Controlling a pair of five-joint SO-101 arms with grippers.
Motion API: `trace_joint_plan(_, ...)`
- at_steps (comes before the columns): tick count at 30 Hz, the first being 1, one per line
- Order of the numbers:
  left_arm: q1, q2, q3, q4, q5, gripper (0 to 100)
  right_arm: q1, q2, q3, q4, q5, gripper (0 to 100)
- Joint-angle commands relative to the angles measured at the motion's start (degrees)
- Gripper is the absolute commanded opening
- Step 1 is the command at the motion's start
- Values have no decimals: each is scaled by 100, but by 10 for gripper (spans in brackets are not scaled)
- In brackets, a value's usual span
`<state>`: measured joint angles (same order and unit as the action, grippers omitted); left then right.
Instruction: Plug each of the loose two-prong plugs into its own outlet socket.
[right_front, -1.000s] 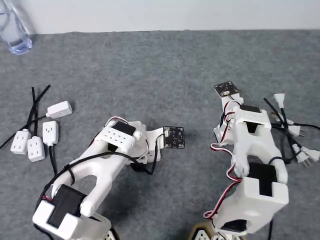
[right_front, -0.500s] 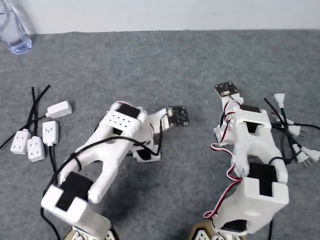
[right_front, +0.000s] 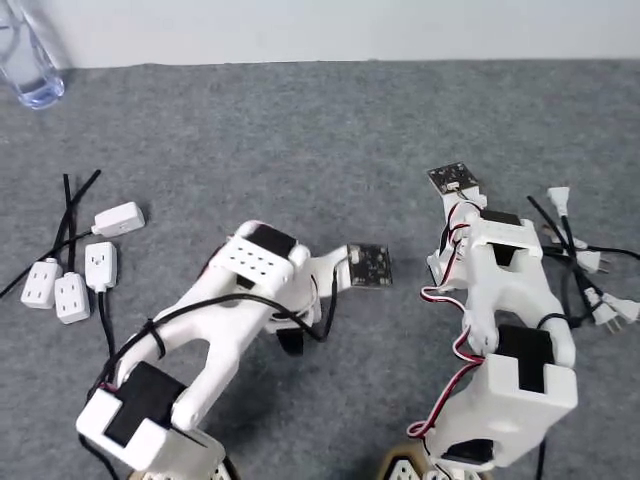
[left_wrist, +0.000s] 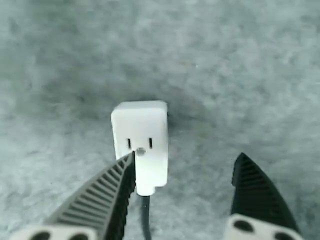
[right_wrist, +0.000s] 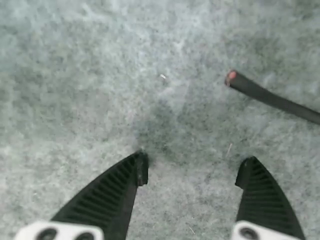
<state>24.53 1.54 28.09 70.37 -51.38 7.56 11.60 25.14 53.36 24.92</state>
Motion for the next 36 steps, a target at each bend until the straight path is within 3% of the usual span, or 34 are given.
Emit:
trace_joint_plan(1,44,-220,75,-70,62,291,-84,-207,-9,-84,-18,292)
trace_joint_plan(11,-123,-211,936,-1310,62,291,-84,-207,-9,-84,-18,292)
trace_joint_plan(36,-246,-202,910,-1345,-255,291,-84,-207,-9,-84,-18,292)
